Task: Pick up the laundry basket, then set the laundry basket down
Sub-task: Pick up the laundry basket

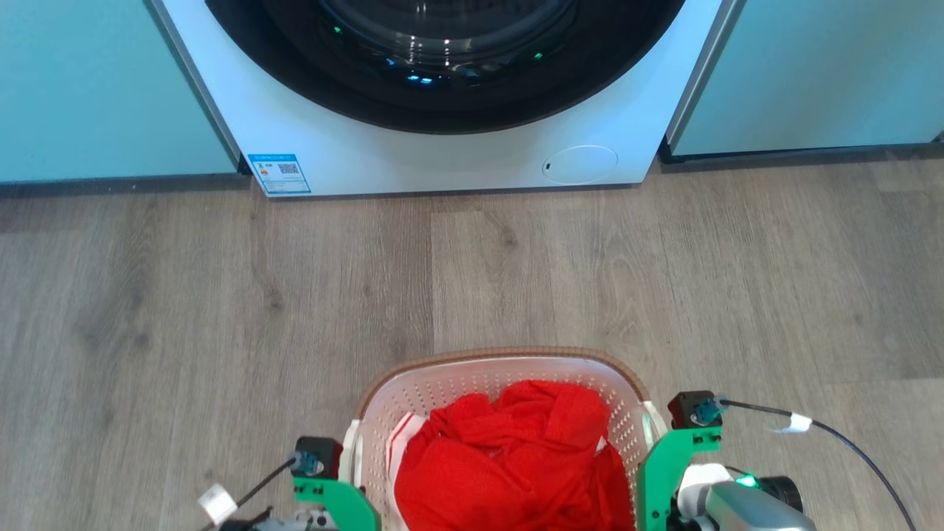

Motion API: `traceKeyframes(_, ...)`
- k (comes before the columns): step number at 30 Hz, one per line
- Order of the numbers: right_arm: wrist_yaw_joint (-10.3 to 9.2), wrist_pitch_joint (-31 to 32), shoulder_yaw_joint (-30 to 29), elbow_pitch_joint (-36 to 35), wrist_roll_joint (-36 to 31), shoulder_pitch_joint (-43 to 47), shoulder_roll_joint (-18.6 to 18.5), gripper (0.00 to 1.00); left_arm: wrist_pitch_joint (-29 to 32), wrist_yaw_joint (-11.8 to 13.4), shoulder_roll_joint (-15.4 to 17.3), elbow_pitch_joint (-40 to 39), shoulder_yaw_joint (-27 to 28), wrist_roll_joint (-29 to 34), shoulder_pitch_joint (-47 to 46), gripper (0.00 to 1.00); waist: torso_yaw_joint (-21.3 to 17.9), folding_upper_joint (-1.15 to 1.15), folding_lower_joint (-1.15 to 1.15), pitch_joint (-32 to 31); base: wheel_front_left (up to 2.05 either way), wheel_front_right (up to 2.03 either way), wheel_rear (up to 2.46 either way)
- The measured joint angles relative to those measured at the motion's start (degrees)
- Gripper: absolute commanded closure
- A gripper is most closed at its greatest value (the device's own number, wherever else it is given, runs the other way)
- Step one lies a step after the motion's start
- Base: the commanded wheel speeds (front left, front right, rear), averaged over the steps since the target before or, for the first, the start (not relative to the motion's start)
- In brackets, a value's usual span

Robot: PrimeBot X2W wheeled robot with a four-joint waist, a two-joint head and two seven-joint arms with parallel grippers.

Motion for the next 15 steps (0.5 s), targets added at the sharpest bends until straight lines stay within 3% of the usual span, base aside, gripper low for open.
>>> traceKeyframes(8,0.00,-0.03,1.71,0.30,1.55,0.20,0.01,1.00,-0.64,0.00,0.01,0.25,-0.66,-0.82,1.07,1.00,-0.27,0.00,0.00,-1.00,0.00,0.00,0.00)
traceKeyframes(15,0.00,-0.09,2.64,0.89,3.12,0.30,-0.05,1.00,5.09,1.83,0.05,-1.83,-0.92,-2.93,-1.72,1.00,-0.42,0.00,0.00,-2.27,0.00,0.00,0.00)
